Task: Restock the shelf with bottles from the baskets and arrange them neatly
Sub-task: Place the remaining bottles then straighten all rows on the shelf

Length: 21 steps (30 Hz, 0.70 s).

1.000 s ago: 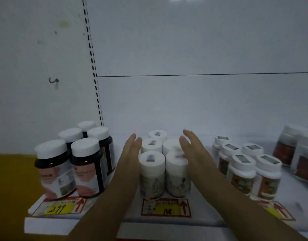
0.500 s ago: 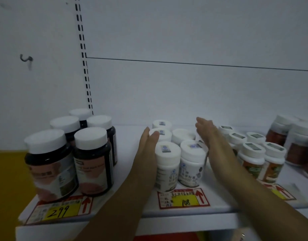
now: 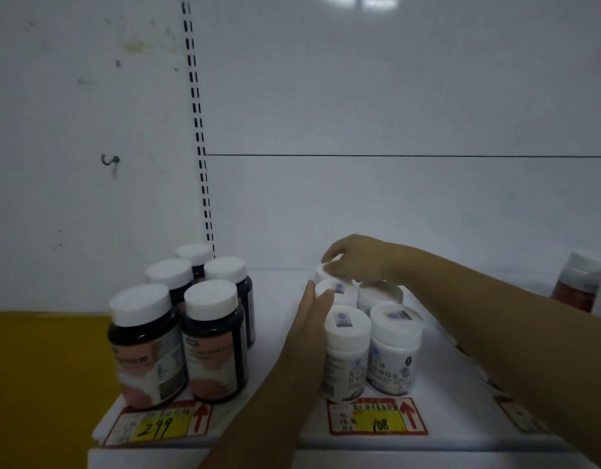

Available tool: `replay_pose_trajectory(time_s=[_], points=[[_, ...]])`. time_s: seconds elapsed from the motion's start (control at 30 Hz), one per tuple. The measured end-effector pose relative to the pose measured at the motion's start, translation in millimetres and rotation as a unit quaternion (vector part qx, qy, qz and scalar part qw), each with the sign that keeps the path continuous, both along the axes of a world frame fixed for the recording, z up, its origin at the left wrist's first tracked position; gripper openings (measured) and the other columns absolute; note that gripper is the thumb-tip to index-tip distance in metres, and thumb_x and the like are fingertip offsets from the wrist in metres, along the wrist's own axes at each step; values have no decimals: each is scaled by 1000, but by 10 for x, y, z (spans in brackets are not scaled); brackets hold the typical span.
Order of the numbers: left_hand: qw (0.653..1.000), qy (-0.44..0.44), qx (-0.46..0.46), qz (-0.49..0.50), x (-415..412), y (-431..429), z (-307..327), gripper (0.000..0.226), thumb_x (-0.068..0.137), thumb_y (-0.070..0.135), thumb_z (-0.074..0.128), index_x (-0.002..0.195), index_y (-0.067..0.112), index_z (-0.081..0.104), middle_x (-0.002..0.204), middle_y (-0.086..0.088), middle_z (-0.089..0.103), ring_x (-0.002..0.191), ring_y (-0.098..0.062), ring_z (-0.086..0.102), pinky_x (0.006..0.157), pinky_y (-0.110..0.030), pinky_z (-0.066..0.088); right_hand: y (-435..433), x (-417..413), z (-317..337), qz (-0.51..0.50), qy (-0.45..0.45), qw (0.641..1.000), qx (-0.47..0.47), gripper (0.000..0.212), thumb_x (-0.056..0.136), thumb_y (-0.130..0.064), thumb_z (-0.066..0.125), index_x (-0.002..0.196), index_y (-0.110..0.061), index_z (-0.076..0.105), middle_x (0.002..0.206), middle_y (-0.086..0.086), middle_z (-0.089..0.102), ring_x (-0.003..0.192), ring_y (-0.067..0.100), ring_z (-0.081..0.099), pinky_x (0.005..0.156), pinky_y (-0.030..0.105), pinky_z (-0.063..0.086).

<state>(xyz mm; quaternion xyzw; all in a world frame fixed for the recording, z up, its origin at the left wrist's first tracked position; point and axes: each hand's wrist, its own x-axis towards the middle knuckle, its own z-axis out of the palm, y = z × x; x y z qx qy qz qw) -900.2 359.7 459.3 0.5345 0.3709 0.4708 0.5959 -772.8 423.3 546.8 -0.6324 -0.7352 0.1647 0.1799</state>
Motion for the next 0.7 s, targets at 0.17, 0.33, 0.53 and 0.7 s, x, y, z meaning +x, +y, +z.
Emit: replay_pose_trajectory(time_s=[0.17,0.33,0.53,0.7], points=[[1000,-25,-11,-13,-32,-43,39,86,64,66,49,141,28,39,138,-6,54,123,-26,54,107,-50,39,29,3,-57,12,-4,1000,-3,33,92,-35,50,121,-24,59,132,-1,55,99,15,53,72,21,43],[999,-27,-3,35,-48,-73,52,57,93,55,32,142,28,37,146,-2,45,131,-22,46,113,-44,31,-229,-118,42,-7,52,992,116,48,93,-47,44,134,-23,45,141,4,48,111,17,51,92,28,37],[900,110,389,160,-428,-786,204,51,86,65,36,136,53,31,145,36,31,134,14,27,106,-9,29,-969,-448,324,-20,262,917,298,42,93,-48,40,132,-35,43,136,-13,45,109,1,36,87,20,29],[784,114,560,243,-1500,-770,583,45,87,31,50,131,26,48,141,7,50,136,-10,39,109,-28,36,-1224,-1059,76,7,341,902,265,57,81,-69,41,133,-46,40,122,-29,40,112,-10,35,75,0,24]])
